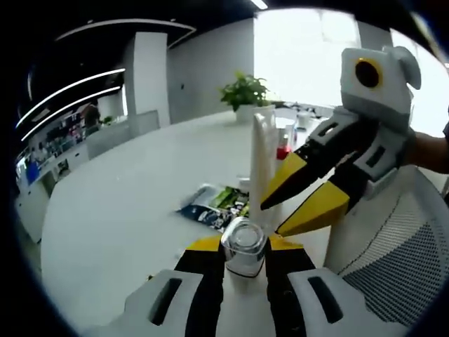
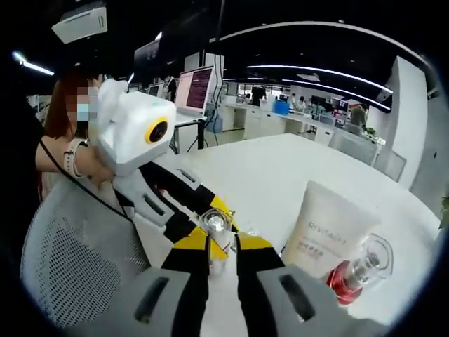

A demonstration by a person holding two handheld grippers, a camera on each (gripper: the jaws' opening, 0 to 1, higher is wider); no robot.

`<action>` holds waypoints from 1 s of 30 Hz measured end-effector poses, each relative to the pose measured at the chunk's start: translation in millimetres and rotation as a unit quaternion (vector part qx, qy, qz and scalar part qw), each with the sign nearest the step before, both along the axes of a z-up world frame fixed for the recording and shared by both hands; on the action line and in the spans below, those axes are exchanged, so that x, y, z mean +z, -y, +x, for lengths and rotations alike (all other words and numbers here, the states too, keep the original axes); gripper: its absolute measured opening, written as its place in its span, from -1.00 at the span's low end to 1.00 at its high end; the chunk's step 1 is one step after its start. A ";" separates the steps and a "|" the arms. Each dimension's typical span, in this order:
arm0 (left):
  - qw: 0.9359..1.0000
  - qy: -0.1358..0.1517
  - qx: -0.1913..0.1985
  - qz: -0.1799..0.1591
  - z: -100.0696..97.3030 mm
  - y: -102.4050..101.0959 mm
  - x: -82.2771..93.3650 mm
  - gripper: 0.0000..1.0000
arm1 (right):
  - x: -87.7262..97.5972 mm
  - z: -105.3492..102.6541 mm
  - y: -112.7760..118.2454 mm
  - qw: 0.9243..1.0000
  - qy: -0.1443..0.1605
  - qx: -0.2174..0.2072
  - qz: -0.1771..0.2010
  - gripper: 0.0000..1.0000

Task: Arrange the skincare products in the storage area until every visible bottle or jar stands upright without overlapping.

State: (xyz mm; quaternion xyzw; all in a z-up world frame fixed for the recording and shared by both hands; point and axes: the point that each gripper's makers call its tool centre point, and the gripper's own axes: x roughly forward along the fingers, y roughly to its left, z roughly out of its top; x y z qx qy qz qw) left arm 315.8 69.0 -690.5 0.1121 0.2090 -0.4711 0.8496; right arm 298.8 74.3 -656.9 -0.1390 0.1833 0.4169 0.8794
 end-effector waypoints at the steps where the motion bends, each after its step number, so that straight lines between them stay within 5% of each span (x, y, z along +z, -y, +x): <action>1: 1.000 0.000 -0.001 0.000 -0.4 0.1 -0.1 -0.63 | 0.6 0.5 -3.6 1.000 0.001 0.002 0.001 -0.74; 13: 1.000 -0.001 -0.024 0.003 -9.8 5.9 0.0 -0.62 | 0.0 1.8 -17.9 1.000 -0.011 0.018 0.001 -0.81; 19: 0.997 0.046 -0.055 0.014 -11.2 8.3 1.3 -0.59 | 1.3 4.0 -16.3 0.999 -0.020 0.010 0.023 -0.80; 30: 0.997 0.033 -0.065 0.039 -13.9 6.1 -11.9 -0.23 | 0.8 4.8 -15.5 0.999 -0.022 0.010 0.021 -0.70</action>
